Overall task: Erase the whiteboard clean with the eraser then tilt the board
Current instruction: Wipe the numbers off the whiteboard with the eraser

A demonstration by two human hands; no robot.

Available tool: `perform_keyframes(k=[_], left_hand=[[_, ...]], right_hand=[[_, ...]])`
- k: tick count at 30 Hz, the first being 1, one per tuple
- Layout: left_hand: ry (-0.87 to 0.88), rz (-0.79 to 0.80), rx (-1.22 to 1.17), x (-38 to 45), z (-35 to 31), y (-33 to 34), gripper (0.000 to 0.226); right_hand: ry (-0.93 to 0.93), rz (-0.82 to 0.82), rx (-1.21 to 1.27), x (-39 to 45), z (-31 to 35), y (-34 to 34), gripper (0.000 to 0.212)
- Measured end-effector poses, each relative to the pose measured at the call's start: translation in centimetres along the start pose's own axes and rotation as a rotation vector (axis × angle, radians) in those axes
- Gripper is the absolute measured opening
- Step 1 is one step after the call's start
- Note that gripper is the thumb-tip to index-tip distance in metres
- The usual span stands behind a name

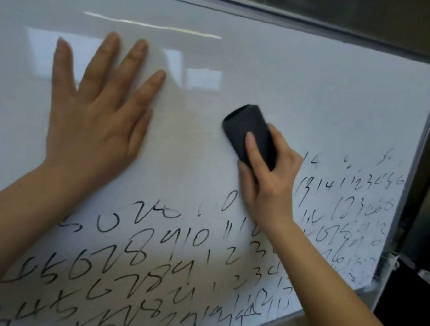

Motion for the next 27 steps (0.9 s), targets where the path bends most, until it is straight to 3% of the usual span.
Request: perform_keyframes(k=[4,8,13,18,23,27], left_hand=[[0.007,0.018,-0.003,0.0,0.0,0.1,0.044],[0.047,0.022,0.038,1.3,-2.4,0.7,0.048],[0.103,0.015,0.068,4.0,-7.6,1.9,0.043],[0.088,0.001,0.086,5.0,-9.8,2.7,0.041],[0.078,-0.002,0.111,4.7,-9.5,3.0,0.044],[0.072,-0.023,0.086,4.8,-10.7,2.9,0.046]], right_hand=[[0.093,-0.076,-0.035,1.4,-3.8,-1.2,0.036],[0.155,-0.110,0.009,0.5,-3.0,-0.8,0.039],[-0.097,0.032,0.043,-3.5,0.4,-0.1,0.047],[-0.235,0.072,0.057,-3.2,-2.2,-1.2,0.041],[-0.181,0.042,0.041,-1.5,-6.4,-2.0,0.045],[-0.118,-0.027,0.063,0.2,-9.5,-2.9,0.037]])
Point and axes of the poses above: each hand's wrist, its own x-axis towards the middle knuckle, its own y-axis out of the palm, z = x × y, the point moved 4 cm from there along x, towards the middle knuckle, and after that the axes turned 2 degrees about x, right-handed, at the moved point
